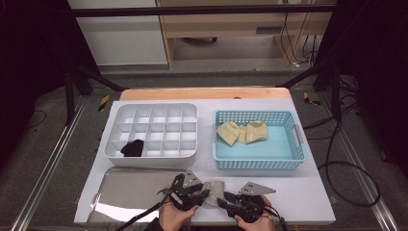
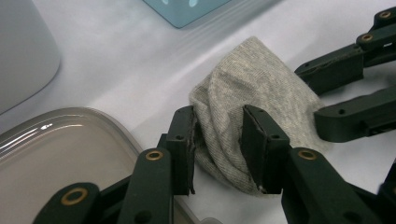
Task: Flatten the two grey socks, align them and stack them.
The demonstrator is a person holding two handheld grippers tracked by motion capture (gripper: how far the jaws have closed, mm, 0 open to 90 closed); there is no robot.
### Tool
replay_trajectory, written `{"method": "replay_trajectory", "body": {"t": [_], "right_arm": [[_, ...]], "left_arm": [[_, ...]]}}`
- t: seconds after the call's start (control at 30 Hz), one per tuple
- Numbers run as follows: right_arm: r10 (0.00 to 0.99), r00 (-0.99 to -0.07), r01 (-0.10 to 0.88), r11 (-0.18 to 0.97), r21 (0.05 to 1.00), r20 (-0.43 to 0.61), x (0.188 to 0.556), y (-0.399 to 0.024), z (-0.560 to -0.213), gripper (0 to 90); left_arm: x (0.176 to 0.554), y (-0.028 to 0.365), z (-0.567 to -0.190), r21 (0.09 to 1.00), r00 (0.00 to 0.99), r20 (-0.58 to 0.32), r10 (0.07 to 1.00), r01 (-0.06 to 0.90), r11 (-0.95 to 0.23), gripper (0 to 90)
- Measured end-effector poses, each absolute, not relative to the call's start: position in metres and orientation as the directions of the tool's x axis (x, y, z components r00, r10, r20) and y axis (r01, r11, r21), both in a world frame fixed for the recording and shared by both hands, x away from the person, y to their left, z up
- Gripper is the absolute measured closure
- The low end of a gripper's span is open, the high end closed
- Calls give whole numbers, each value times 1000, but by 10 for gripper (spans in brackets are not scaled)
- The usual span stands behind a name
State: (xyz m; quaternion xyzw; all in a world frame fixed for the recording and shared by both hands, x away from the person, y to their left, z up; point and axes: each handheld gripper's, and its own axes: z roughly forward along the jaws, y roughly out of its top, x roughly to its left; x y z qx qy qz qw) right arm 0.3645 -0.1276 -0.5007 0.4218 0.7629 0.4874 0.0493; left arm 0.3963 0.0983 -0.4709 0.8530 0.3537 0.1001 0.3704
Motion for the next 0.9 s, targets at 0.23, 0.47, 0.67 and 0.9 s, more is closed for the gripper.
{"method": "replay_trajectory", "body": {"t": [0.23,0.47,0.67,0.9], "right_arm": [[674,-645,602,158,783,360,366,-127,-498,831],[625,-748,475,270,838,223,365,-114,-478,832],[622,-751,484,289,826,222,368,-116,-480,831],[629,-744,498,297,815,226,368,-118,-482,830]], "left_arm": [[396,96,-473,706,718,-94,689,536,-462,637],[397,96,-473,702,705,-114,700,555,-446,642],[397,99,-469,711,705,-129,697,556,-431,661],[391,105,-453,776,731,-174,660,514,-365,732]]}}
